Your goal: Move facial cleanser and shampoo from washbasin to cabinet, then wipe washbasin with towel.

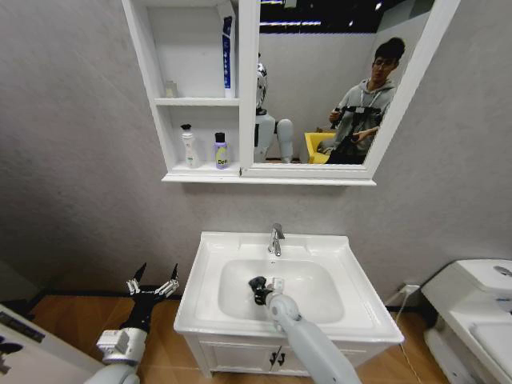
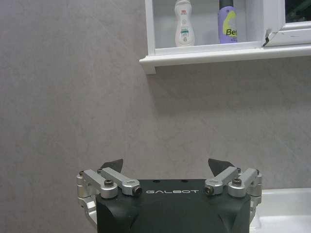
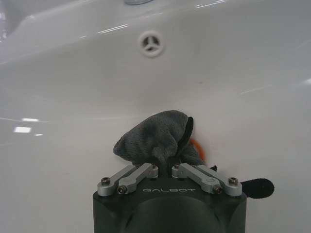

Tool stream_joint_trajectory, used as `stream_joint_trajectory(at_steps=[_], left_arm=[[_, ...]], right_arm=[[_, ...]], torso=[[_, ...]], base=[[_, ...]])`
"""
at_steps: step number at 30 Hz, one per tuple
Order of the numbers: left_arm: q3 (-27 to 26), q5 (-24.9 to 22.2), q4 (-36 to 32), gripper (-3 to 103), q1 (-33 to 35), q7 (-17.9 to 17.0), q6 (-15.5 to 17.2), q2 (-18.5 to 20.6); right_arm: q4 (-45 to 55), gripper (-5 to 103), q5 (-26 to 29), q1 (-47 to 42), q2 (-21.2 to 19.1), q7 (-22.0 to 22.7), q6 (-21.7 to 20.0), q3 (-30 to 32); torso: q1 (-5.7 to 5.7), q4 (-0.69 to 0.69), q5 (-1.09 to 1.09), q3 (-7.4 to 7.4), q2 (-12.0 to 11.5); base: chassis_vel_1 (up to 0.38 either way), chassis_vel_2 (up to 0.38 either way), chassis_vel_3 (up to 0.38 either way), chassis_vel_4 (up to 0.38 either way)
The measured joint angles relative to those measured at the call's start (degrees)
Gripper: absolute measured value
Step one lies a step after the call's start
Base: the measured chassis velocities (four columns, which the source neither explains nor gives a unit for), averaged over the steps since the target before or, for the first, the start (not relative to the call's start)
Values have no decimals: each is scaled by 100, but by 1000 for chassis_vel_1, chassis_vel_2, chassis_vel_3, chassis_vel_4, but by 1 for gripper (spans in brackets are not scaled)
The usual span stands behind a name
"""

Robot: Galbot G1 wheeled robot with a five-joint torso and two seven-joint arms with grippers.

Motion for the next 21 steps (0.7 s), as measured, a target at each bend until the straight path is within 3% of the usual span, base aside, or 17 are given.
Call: stream_joint_trajectory(at_steps=[2,4,8,11,15,19,21], left_arm=[[0,0,0,99,0,0,0,0],[0,0,0,99,0,-2,0,0],[0,0,0,99,0,0,0,0],[0,0,0,99,0,0,0,0],[-1,0,0,99,0,-1,0,0],[-1,1,0,99,0,-1,0,0],[0,0,0,99,0,-1,0,0]], right_arm=[[6,7,-144,-9,-129,-12,14,49],[24,7,-278,86,-530,2,-22,148],[-37,7,-249,292,-658,6,-68,154],[-212,7,-180,433,-425,-2,-86,36],[-668,7,-200,608,310,-148,-73,-211],[-842,7,-133,754,622,-196,-47,-367],[-955,7,-55,882,960,-310,43,-524]], torso=[[0,0,2,0,0],[0,-3,-3,1,-1],[1,-4,-3,1,-1],[1,-4,-4,1,-1],[0,-1,-5,0,0],[-1,-4,-8,-1,1],[0,2,-2,0,0]], base=[[0,0,0,0],[0,0,0,0],[0,0,0,0],[0,0,0,0],[0,0,0,0],[0,0,0,0],[0,0,0,0]])
